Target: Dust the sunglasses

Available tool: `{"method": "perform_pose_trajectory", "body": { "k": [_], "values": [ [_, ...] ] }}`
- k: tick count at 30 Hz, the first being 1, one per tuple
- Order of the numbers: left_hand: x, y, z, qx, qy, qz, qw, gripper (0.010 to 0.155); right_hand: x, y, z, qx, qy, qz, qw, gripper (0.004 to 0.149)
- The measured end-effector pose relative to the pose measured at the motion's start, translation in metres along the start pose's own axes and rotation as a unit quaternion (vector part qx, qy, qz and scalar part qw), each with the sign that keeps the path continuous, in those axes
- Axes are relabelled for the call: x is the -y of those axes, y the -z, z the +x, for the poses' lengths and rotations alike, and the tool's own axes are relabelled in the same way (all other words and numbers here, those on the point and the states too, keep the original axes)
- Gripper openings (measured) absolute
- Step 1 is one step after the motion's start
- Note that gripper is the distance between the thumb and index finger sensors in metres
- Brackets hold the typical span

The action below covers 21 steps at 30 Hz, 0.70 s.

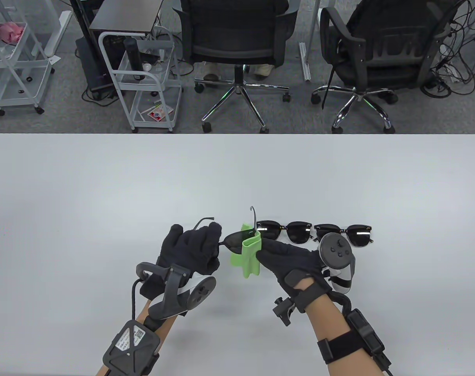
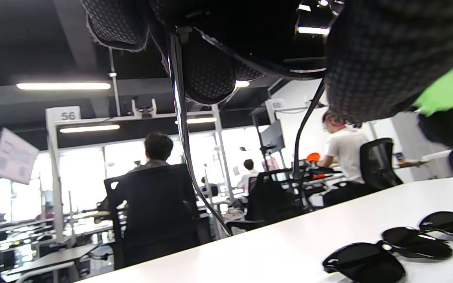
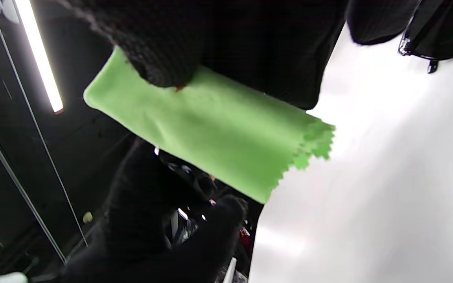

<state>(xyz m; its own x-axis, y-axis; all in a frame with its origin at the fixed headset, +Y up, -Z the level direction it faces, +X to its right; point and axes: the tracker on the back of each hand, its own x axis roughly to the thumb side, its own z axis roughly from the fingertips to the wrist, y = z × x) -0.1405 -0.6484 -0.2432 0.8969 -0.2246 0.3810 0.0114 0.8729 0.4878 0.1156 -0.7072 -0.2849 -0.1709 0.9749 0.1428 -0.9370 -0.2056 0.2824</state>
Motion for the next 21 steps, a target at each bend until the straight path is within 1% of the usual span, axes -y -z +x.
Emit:
{"method": "perform_pose_trajectory", "body": {
  "k": [1,2,3,5,6,7,8,9,10,12,15,17,19,20,21],
  "values": [
    [0.001,0.000,0.003,0.018,-0.005,-0.006,1.000,0.090,-0.002,0.001,-0.001,0.002,0.009,0.012,1.000,0.047],
    [0.003,0.000,0.007,0.042,-0.015,-0.016,0.999,0.089,-0.005,0.000,-0.002,0.001,0.041,0.017,0.999,0.050],
    [0.004,-0.001,0.011,0.038,-0.013,-0.015,0.999,0.089,-0.009,0.000,-0.004,0.001,0.095,0.011,0.995,0.051],
    [0.003,0.001,0.014,0.044,-0.006,-0.008,0.999,0.090,-0.015,-0.003,-0.003,0.000,0.163,-0.022,0.986,0.046],
    [0.003,0.002,0.016,0.043,-0.004,-0.002,0.999,0.089,-0.017,-0.004,-0.001,-0.004,0.177,-0.042,0.983,0.044],
    [0.002,0.002,0.016,0.042,0.000,0.000,0.999,0.089,-0.016,-0.005,0.003,0.005,0.146,-0.068,0.987,0.042],
    [0.001,0.002,0.016,0.043,0.006,0.004,0.999,0.090,-0.013,-0.005,0.008,0.019,0.090,-0.088,0.992,0.041],
    [0.001,0.002,0.017,0.046,0.009,0.005,0.999,0.090,-0.011,-0.005,0.010,0.026,0.067,-0.093,0.993,0.040],
    [0.000,0.001,0.017,0.046,0.015,0.009,0.999,0.091,-0.010,-0.006,0.011,0.035,0.056,-0.105,0.992,0.040],
    [-0.002,0.003,0.018,0.042,0.017,0.013,0.999,0.093,-0.010,-0.007,0.011,0.038,0.071,-0.123,0.989,0.040],
    [-0.002,0.005,0.015,0.022,0.008,0.008,1.000,0.096,-0.009,-0.008,0.010,0.038,0.075,-0.123,0.989,0.040],
    [-0.003,0.005,0.013,0.007,-0.008,0.015,1.000,0.098,-0.006,-0.008,0.008,0.032,0.088,-0.122,0.988,0.040],
    [-0.006,0.003,0.016,0.023,0.009,0.026,0.999,0.096,-0.007,-0.007,0.003,0.021,0.119,-0.088,0.989,0.040],
    [-0.006,0.003,0.018,0.029,0.018,0.029,0.999,0.094,-0.008,-0.007,0.000,0.018,0.135,-0.078,0.988,0.041],
    [-0.006,0.002,0.019,0.033,0.022,0.027,0.999,0.094,-0.010,-0.005,-0.002,0.017,0.153,-0.056,0.986,0.041]
  ]
}}
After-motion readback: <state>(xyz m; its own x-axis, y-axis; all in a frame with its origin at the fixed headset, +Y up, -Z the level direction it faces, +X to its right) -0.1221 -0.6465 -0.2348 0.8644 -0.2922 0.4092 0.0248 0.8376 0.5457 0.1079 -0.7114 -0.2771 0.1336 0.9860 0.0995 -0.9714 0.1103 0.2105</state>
